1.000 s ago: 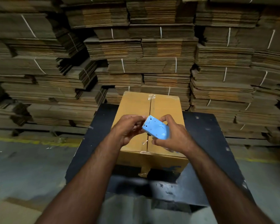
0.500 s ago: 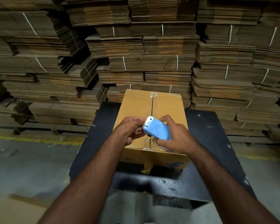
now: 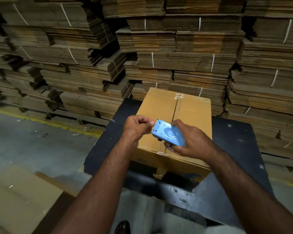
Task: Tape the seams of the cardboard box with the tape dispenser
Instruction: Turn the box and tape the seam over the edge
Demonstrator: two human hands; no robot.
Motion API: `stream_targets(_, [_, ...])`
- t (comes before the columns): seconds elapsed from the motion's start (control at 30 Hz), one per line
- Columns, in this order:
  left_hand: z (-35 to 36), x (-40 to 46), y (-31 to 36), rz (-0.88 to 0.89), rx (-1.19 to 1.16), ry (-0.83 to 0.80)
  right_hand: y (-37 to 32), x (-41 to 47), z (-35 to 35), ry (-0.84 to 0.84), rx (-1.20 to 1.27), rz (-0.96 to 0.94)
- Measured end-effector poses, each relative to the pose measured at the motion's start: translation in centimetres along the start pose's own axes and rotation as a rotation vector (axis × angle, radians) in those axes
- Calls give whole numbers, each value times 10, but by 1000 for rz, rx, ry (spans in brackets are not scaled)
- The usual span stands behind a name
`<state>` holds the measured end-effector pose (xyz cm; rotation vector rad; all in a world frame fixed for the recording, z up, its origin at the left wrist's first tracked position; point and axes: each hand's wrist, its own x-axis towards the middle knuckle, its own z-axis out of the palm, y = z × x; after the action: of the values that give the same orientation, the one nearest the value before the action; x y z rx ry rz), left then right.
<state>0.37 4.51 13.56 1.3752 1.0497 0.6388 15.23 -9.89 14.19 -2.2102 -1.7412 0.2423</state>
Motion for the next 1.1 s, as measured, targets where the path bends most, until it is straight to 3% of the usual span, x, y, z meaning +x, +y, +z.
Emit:
stream_targets(0.2, [-32,12,-27,-92,70,222,8,5,10,-121,-21,-90])
stream_targets(0.5, [-70,55,-70,-203,219,271,-6,48,45,-307,-136,-126])
stream_targets(0.9, [-104,101,-129,-206,256,177,-48,96,77,-381,-357,-77])
stream_targets(1.1, [-101,95,-149,-292,30,42,-62,107,86,-366,-442,-28])
